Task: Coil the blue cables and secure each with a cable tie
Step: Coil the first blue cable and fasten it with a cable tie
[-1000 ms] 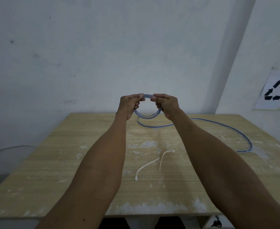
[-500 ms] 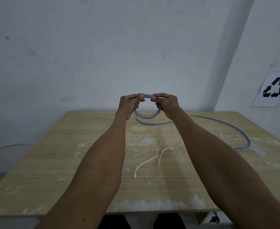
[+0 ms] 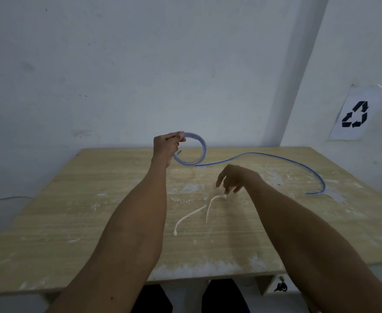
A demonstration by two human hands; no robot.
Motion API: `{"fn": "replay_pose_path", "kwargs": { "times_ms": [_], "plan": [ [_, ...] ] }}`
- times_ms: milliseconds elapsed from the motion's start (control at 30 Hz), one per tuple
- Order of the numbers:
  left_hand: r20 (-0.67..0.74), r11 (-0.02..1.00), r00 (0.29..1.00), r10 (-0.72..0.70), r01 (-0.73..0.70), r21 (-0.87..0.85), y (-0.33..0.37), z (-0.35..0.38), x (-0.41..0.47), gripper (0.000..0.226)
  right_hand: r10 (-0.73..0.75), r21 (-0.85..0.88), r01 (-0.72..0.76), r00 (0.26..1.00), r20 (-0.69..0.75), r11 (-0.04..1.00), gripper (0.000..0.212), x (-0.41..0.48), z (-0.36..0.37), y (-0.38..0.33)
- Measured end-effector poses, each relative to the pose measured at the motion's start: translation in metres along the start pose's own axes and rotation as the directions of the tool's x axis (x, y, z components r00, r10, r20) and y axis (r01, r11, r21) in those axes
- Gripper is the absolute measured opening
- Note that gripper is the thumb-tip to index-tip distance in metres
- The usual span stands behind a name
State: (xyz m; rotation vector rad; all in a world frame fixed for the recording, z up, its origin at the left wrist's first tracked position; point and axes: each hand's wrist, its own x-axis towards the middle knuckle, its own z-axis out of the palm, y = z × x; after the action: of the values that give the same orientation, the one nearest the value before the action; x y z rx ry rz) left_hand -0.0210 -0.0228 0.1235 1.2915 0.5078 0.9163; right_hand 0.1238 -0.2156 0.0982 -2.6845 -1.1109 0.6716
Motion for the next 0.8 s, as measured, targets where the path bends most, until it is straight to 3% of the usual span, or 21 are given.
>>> {"fn": "replay_pose_path", "kwargs": {
  "times_ms": [67,133,300,400,500,633,733,800],
  "plan": [
    [0.001,1.000,1.000,-0.006,0.006,0.002,-0.001,0.002,-0.003,0.020,-0.061,-0.173,0.067,0.997,0.040,0.983,0.033,-0.002,0.014,0.003],
    [0.003,1.000,1.000,-0.012,0.012,0.008,-0.002,0.003,-0.005,0.020,-0.080,-0.221,0.076,0.997,-0.008,0.972,0.020,0.006,0.027,0.012],
    [-0.002,0.999,1.000,-0.019,0.019,-0.031,0.000,-0.004,-0.005,0.022,-0.032,0.061,0.059,0.929,-0.368,0.996,0.013,0.005,0.018,0.023],
    [0.008,0.999,1.000,-0.030,0.031,-0.042,0.003,-0.008,-0.004,0.020,0.105,0.348,0.100,0.845,-0.524,0.932,0.010,0.002,0.002,0.017],
    [0.056,0.997,0.996,-0.066,0.068,-0.042,0.008,-0.007,-0.005,0.020,0.143,0.528,0.178,0.848,-0.510,0.830,0.005,-0.005,-0.012,0.003],
    [0.102,0.996,0.991,-0.084,0.087,-0.025,0.012,-0.003,-0.008,0.017,0.208,0.738,0.175,0.894,-0.396,0.652,0.011,-0.004,-0.026,-0.015],
    [0.102,0.997,0.992,-0.080,0.081,-0.011,0.014,-0.005,-0.008,0.017,0.293,0.663,0.143,0.815,-0.500,0.735,0.014,0.008,-0.030,-0.016],
    [0.108,0.996,0.991,-0.082,0.084,-0.010,0.015,-0.007,-0.008,0.015,0.308,0.662,0.181,0.776,-0.550,0.728,0.014,0.002,-0.034,-0.019]
  ]
}}
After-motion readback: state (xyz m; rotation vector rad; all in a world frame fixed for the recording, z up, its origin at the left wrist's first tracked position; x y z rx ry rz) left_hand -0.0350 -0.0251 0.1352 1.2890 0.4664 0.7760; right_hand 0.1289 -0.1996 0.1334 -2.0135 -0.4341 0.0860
